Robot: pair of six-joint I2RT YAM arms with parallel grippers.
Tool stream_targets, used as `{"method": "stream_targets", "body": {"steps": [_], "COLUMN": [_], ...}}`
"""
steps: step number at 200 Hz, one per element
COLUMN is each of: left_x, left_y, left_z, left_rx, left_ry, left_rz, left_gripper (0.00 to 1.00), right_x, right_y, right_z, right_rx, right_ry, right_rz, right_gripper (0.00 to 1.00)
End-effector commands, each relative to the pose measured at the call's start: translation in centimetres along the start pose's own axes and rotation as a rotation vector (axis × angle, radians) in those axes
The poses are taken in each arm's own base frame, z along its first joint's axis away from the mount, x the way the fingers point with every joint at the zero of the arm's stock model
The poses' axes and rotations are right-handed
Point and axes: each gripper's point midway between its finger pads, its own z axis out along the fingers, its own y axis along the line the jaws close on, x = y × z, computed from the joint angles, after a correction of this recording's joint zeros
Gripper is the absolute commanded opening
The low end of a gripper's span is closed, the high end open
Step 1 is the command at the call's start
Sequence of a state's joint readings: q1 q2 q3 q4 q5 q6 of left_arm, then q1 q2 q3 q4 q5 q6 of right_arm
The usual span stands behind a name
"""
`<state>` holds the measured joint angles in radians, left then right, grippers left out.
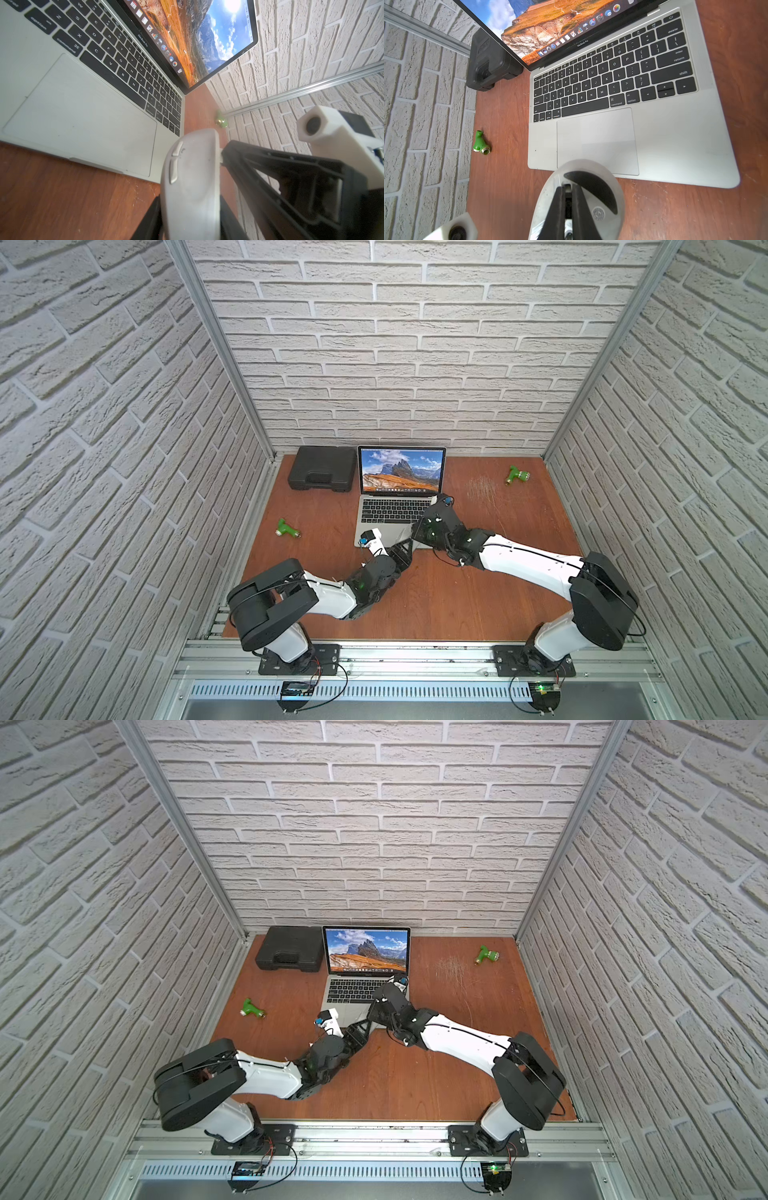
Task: Remove the wireless mouse receiver from the laptop
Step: Insert the USB plug into the mouse.
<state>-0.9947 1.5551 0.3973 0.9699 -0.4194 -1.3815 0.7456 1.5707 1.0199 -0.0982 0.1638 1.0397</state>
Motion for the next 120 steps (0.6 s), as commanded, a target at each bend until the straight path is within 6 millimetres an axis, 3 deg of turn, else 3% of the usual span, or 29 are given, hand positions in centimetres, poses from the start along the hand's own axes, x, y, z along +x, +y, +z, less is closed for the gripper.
{"method": "stream_targets", "body": {"steps": [1,37,63,120], "left_x": [-1.93,-2.02,-2.18,-2.4], "left_y": [-5.63,-5.59,-5.6,-5.52], "left_z": [-0.15,-0.26,-0.35,-0.55], "left_rx": [0.2,0.202,0.203,0.205], "left_ry": [-0.065,-0.068,-0.073,-0.077], "left_rz": [-0.084,-0.089,-0.088,-0.091], "left_gripper": [0.0,0.0,0.0,0.0], "right_x": [2.04,2.34,2.14,1.41], "right_y": [-0.42,-0.43,-0.41,0.16], "right_z": [0.42,0.59,0.41,-0.02], "right_rx": [0.047,0.058,0.069,0.078], "right_ry": [0.071,0.079,0.078,0.071], "right_rz": [-0.027,-0.031,-0.043,-0.071], "right_gripper": [0.03,0.03,0.14,0.26]}}
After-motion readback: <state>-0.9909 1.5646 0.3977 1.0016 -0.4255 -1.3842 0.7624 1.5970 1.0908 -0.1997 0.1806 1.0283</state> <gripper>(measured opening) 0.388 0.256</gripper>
